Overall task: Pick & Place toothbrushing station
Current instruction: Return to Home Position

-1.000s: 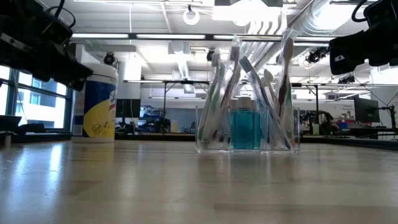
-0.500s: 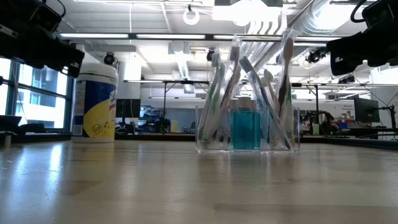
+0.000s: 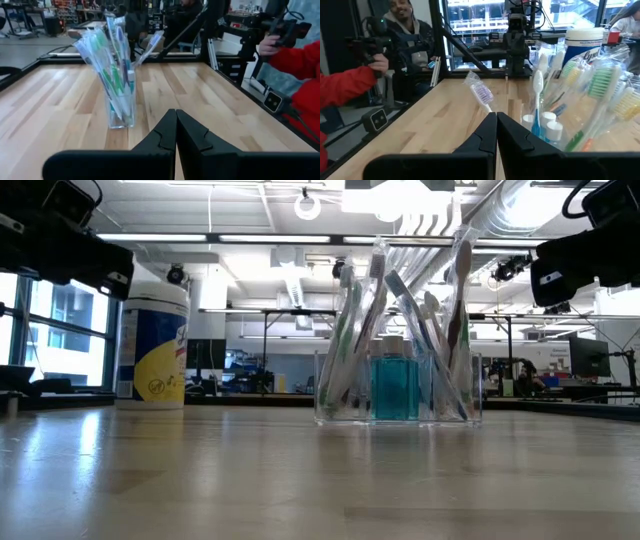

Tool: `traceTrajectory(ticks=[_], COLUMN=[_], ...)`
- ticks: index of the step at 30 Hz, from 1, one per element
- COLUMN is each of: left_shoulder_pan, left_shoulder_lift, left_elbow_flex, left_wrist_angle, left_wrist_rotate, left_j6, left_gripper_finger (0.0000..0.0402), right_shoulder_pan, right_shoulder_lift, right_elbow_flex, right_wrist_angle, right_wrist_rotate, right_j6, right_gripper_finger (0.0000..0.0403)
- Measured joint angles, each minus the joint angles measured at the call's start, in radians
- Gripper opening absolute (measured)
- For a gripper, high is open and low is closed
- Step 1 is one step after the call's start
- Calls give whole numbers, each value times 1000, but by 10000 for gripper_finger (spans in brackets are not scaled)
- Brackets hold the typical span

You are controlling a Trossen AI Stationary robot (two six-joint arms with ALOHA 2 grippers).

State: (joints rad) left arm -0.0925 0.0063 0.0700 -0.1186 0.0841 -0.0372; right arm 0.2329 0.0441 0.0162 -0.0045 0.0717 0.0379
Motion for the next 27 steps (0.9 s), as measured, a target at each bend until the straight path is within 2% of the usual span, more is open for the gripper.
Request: traceTrajectory(ticks=[4,10,17,27], left_shoulder_pan=[0,0,0,0], left_shoulder_lift=[0,0,0,6], left_elbow_flex=[-1,-2,-58,-58], left_wrist_angle=[4,-7,117,122], left_wrist_rotate=[0,-76,-54,-80], left_j6=[7,6,-28,7], left_gripper_finger=[0,0,0,0], right_shoulder_pan=[0,0,0,0], right_shoulder_lift=[1,1,1,1], right_elbow_flex=[0,0,0,0], right_wrist_angle=[0,4,4,4], right_wrist_rotate=[4,26,27,30], right_j6=[22,37,45,40], right_gripper_finger=[3,3,3,3])
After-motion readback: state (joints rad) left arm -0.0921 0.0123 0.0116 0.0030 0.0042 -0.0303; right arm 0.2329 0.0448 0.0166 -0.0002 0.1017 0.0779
